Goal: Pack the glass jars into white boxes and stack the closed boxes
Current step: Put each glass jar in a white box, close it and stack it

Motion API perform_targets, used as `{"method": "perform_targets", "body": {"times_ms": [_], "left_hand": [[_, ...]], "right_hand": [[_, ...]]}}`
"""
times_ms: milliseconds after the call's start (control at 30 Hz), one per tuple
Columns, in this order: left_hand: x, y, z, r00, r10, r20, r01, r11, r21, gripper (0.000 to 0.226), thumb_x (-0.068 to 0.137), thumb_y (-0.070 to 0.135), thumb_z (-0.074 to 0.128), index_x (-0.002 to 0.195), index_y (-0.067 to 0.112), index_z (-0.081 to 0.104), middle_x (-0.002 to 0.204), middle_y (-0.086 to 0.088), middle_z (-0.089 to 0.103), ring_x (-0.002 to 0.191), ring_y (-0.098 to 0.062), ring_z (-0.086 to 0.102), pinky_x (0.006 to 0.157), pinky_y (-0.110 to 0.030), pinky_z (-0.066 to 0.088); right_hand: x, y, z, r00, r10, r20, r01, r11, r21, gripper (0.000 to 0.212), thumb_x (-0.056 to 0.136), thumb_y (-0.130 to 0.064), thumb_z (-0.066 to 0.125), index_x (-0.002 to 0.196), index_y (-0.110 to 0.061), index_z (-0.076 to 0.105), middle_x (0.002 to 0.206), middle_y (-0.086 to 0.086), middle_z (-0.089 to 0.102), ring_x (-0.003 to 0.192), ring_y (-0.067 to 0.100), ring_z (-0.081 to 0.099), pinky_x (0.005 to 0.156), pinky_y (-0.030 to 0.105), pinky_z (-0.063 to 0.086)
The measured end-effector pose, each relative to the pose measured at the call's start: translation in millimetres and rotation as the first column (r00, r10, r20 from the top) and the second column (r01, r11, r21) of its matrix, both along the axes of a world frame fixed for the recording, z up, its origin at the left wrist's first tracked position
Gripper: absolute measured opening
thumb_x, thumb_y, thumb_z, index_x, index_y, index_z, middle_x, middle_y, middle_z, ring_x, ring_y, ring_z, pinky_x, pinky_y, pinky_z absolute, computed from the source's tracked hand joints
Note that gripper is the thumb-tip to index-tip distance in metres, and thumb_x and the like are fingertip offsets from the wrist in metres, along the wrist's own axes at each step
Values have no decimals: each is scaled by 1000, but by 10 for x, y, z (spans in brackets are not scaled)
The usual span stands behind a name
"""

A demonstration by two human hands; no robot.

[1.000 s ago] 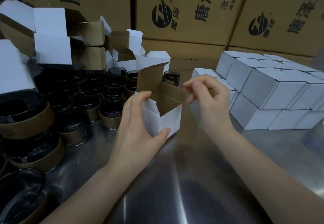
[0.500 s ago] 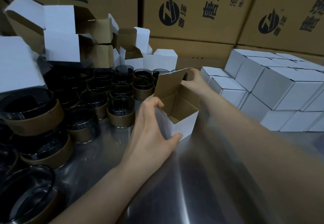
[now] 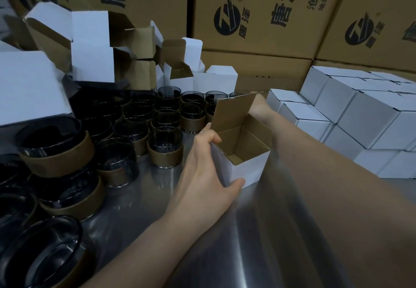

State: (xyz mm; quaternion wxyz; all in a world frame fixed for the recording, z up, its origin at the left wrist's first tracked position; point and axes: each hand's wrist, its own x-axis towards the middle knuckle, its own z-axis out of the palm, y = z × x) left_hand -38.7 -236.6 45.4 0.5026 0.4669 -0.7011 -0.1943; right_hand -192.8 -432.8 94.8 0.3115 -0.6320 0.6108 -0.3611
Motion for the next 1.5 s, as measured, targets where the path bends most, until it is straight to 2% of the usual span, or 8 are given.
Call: {"method": "perform_targets", "body": {"times_ms": [267,433,600,700,767,1000,1267,1500], "left_hand": [[5,-14,-14,1000,-20,9,20,1000,-14,86,73,23,80,104,65,11,147,16,28,138,-3,32,107,-30,40],[5,-16,-13,1000,-21,1,21,1000,-6,87,72,23,80,104,66,11,149,15,27,138,-3,33,107,-32,41],[11,-15,-11,998,-42,-41,42,999,7,86,71,19,80,104,64,15,150,9,30,138,-10,36,105,-40,43],[16,-13,1,997,-45,-60,46,999,16,86,70,18,80,104,65,16,147,9,35,136,-10,39,105,-41,43],[20,-6,9,997,-44,-64,46,999,23,85,69,19,80,103,65,16,145,10,36,134,-9,40,105,-40,43],[24,8,50,996,-45,-82,48,998,45,81,69,22,78,104,63,16,139,5,39,132,-13,42,106,-41,42],[38,11,52,998,-21,-54,23,999,37,90,73,15,79,107,66,14,136,8,37,129,-12,42,108,-40,41],[43,1,44,997,-21,-71,23,999,26,91,73,14,79,109,66,14,137,8,37,130,-13,42,107,-41,41]], "right_hand": [[-3,-60,-37,996,-83,-24,82,995,-61,46,97,-8,54,70,-25,21,74,-2,30,64,8,28,57,20,28],[-16,-40,-46,994,-105,-14,103,990,-93,18,97,-11,55,100,-7,38,76,-1,37,67,7,35,61,25,33],[-56,61,-82,987,-141,71,151,974,-170,56,92,-19,65,136,-1,37,121,9,52,103,19,52,73,16,40],[-71,158,-86,975,-131,177,169,960,-224,63,89,-30,70,141,-12,38,120,0,54,100,12,53,60,2,41],[-82,242,-66,949,-116,292,188,954,-232,60,88,-31,71,139,-17,42,113,-8,55,98,8,56,73,10,49],[-169,674,41,746,7,666,163,968,-193,44,91,-24,66,131,-17,50,116,4,60,90,12,69,66,32,60],[-241,1115,113,272,106,957,-50,994,-96,25,90,-28,55,108,-12,60,100,9,67,99,31,68,93,46,53],[-142,1231,136,239,153,959,-130,984,-124,39,86,-40,68,113,-11,61,97,7,75,91,22,73,71,31,58]]}}
